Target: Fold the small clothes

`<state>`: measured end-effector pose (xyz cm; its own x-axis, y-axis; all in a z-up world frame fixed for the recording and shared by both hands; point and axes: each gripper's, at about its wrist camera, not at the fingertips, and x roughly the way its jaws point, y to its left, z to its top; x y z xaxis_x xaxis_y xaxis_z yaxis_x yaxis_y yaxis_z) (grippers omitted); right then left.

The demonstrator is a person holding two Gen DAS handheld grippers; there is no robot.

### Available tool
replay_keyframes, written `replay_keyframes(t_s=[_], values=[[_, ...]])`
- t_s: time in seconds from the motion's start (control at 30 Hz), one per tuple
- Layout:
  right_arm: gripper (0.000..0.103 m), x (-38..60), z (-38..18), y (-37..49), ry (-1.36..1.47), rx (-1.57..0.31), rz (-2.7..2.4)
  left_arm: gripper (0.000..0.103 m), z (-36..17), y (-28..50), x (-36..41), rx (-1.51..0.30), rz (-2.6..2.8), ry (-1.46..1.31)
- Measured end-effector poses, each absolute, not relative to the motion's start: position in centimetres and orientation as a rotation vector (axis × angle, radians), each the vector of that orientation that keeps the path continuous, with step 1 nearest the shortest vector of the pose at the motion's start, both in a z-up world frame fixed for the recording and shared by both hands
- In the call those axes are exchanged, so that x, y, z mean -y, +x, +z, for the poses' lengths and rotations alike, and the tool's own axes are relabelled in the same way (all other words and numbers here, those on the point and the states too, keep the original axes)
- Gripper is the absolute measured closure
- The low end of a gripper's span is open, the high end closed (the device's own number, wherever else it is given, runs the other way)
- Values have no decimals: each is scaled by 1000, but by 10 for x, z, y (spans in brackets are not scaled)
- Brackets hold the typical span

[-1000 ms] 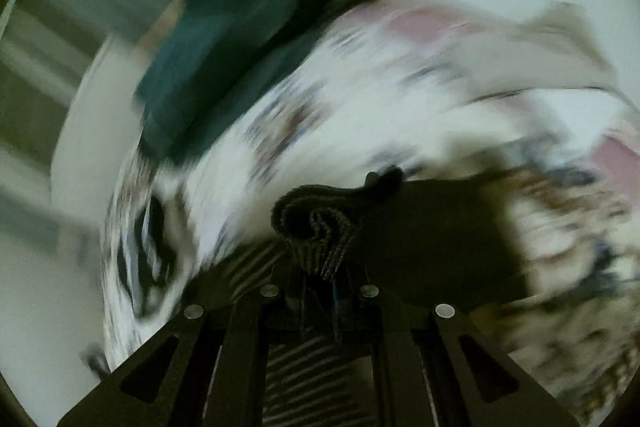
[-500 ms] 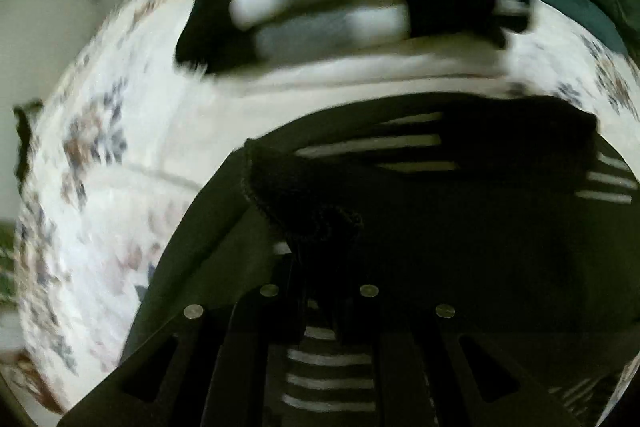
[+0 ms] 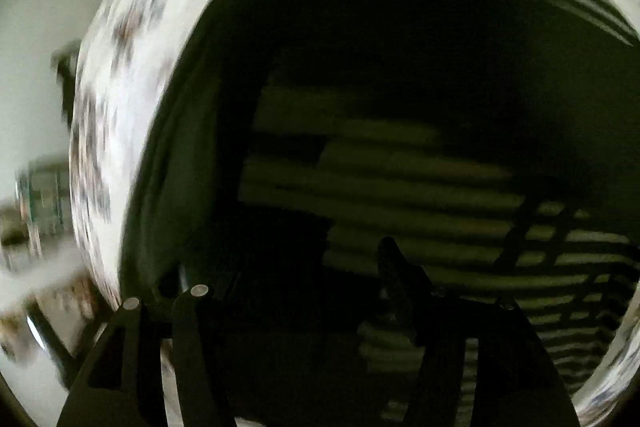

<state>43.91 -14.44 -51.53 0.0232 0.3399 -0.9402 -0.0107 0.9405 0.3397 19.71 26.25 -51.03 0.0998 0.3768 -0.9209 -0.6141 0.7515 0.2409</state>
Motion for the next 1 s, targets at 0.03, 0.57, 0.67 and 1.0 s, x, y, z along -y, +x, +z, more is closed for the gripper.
replay_keyframes(t_s=[0.03,0.57,0.67,1.0], values=[[40,145,-515,451,308,-1497,264,0,-513,189,-271,-1281,760,-248],[40,130,-559,427,284,-1622,236,28,-599,131,-328,-1292,681,-749],[40,145,-564,408,365,-1647,180,100,-579,141,-315,-1265,708,-613],[40,133,-550,386,374,-1566,122,101,-484,198,-422,-886,700,-721]])
